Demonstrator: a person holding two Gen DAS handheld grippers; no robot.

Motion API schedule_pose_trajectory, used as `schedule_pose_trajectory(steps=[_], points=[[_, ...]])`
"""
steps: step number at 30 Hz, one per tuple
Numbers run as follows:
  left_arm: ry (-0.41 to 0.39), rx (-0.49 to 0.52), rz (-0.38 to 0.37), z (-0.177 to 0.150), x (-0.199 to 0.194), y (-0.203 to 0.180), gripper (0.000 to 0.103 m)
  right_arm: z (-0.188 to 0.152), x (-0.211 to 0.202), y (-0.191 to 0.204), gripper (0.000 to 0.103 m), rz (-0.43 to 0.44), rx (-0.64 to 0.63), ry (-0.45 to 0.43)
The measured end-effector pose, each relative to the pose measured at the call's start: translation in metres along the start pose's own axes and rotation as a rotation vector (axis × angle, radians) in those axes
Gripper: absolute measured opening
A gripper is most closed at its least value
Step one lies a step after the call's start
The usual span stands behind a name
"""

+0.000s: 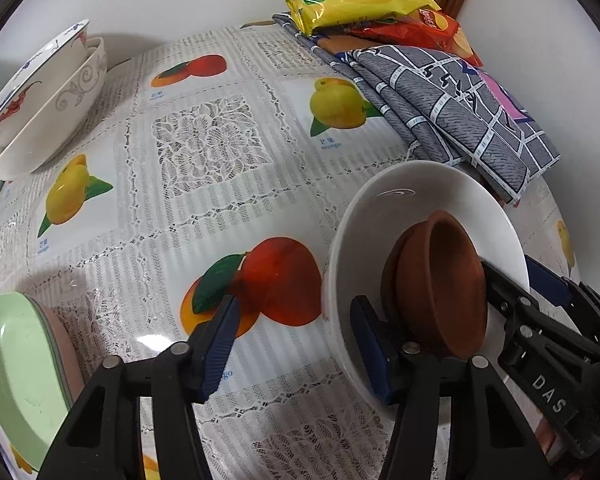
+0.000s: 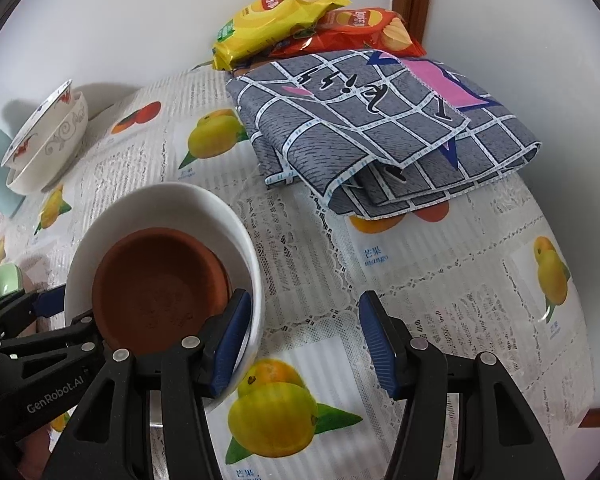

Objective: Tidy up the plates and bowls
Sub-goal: 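Close the left gripper on the white bowl rim, then lift the white bowl with the left gripper and carry it toward the green plate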

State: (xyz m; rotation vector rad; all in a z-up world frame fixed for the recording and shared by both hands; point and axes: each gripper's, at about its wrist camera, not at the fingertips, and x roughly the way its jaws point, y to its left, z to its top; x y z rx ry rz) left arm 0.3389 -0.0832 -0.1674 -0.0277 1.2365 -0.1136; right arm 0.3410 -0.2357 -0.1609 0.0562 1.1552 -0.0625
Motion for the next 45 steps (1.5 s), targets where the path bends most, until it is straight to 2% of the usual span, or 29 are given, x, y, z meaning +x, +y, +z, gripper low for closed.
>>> schedule_pose_trajectory(steps=[8, 10, 12, 15, 18, 27, 45], points=[[-0.012, 0.008, -0.063, -0.001, 0.001, -0.009, 0.022, 0.002, 0.004, -0.008, 0.055, 0.059, 0.05, 0.016], [-0.02, -0.003, -0.083, -0.001, 0.0, -0.01, 0.016, 0.003, 0.004, -0.007, 0.045, 0.088, 0.052, 0.021], [-0.039, -0.015, -0.084, -0.001, -0.001, -0.009, 0.015, 0.003, 0.004, -0.005, 0.028, 0.126, 0.06, 0.023], [-0.055, -0.019, -0.089, 0.0, -0.001, -0.009, 0.015, 0.003, 0.003, 0.008, 0.01, 0.128, 0.029, 0.008], [-0.057, -0.04, -0.109, 0.001, 0.001, -0.005, 0.014, 0.002, 0.001, 0.016, 0.01, 0.083, 0.015, -0.012], [-0.052, -0.049, -0.122, -0.004, -0.003, -0.001, 0.014, -0.002, -0.003, 0.01, 0.01, 0.132, 0.069, -0.004], [-0.088, -0.055, -0.124, -0.011, -0.032, 0.002, 0.014, -0.007, -0.034, 0.014, 0.01, 0.148, 0.075, -0.043]])
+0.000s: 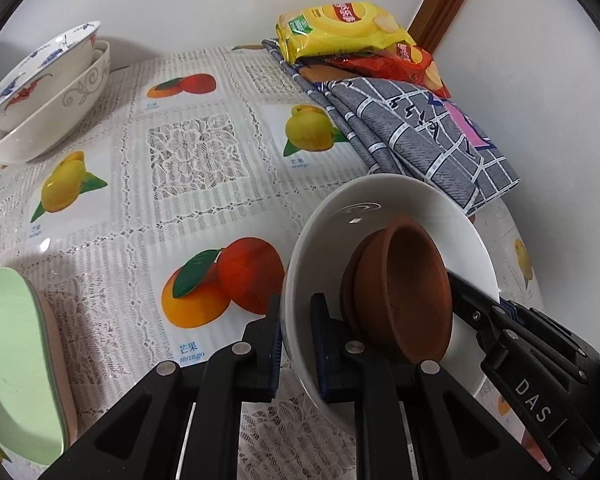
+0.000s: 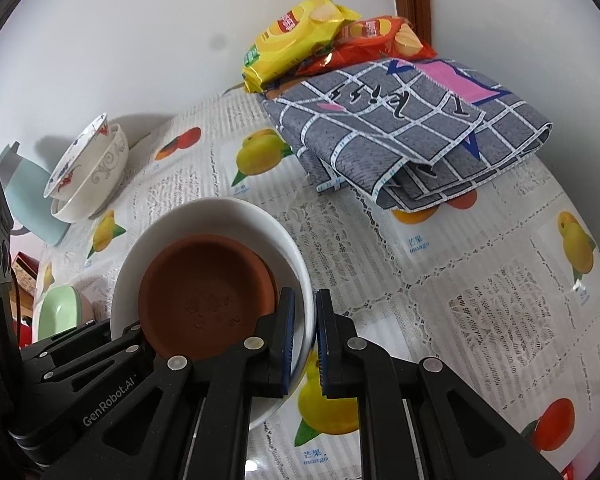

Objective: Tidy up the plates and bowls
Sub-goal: 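Lift the white bowl with the left gripper and carry it toward the green plate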

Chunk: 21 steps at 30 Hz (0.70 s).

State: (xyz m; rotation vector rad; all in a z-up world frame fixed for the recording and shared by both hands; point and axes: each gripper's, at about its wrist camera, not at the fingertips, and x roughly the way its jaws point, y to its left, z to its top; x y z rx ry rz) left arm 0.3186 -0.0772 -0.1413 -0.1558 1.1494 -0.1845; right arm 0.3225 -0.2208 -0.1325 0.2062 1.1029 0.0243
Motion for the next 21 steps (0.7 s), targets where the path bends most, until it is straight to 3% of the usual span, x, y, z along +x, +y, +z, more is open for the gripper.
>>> schedule_pose_trajectory(steps=[21], points=[[-0.064, -0.004, 0.007, -0.006, -0.047, 0.004, 0.014, -0.004, -0.042, 0.02, 0.01, 0.025, -0.022, -0.064]])
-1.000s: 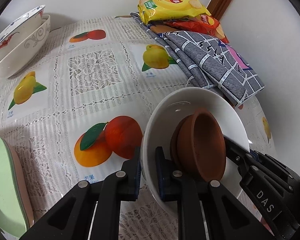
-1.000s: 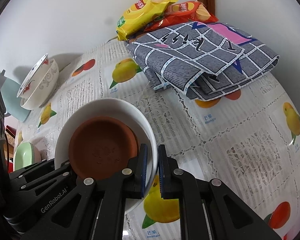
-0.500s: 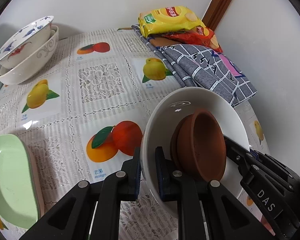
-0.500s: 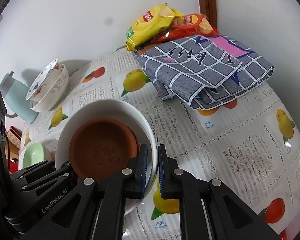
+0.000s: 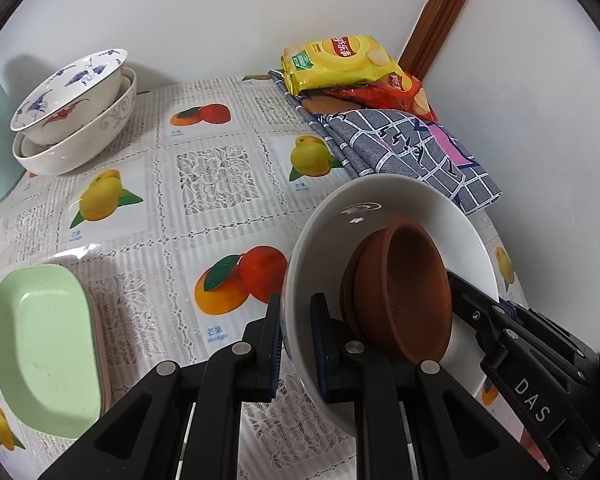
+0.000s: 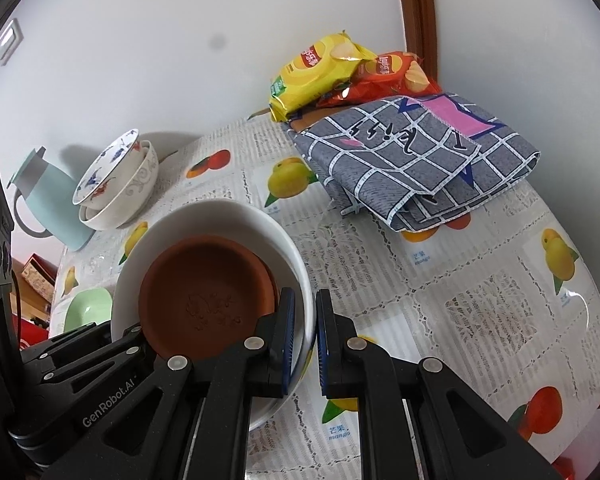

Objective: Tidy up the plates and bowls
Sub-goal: 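Lift the white bowl with the left gripper and carry it toward the green plate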

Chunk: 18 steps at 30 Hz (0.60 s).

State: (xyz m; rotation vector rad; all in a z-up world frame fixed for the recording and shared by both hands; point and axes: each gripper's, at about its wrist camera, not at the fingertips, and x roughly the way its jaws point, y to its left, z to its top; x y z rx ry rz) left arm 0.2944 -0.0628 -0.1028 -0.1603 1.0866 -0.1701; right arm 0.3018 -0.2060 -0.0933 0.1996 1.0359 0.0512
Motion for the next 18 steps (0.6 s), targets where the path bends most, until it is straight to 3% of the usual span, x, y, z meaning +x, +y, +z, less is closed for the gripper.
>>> schedule_pose_trajectory(steps=[18], points=[[-0.046, -0.026, 0.014, -0.009, -0.035, 0.029, 0.014, -0.005, -0.017, 0.039, 0.01, 0.017, -0.031, -0.022]])
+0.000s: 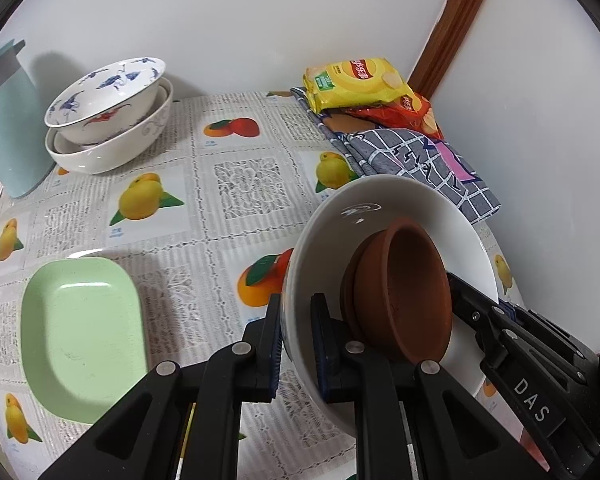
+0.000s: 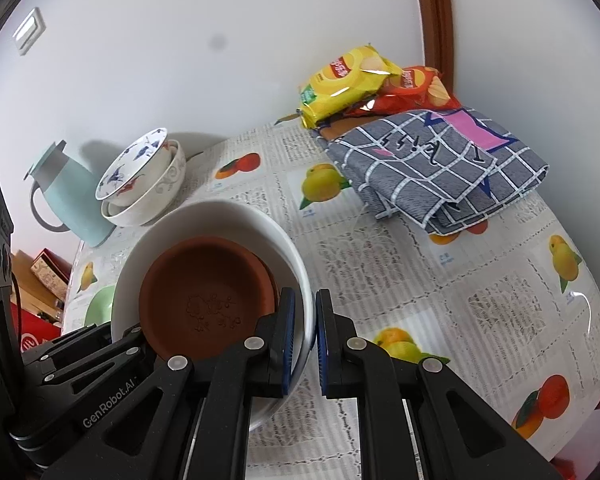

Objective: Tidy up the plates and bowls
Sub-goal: 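Lift the white bowl with the left gripper and carry it toward the green plate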

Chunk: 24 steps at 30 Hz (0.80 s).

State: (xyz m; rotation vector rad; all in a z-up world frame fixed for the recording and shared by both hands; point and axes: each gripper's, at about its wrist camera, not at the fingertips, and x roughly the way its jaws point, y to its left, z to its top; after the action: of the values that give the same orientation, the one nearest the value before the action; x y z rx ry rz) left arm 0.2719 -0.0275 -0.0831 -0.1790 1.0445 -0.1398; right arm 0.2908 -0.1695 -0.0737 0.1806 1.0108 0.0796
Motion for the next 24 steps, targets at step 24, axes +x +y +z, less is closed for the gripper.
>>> schedule_pose_trajectory(steps=[24], points=[[-0.053, -0.042, 0.007, -0.008, -0.037, 0.05, 0.013, -0.009, -0.014, 0.056, 0.01, 0.017, -0.049, -0.023]])
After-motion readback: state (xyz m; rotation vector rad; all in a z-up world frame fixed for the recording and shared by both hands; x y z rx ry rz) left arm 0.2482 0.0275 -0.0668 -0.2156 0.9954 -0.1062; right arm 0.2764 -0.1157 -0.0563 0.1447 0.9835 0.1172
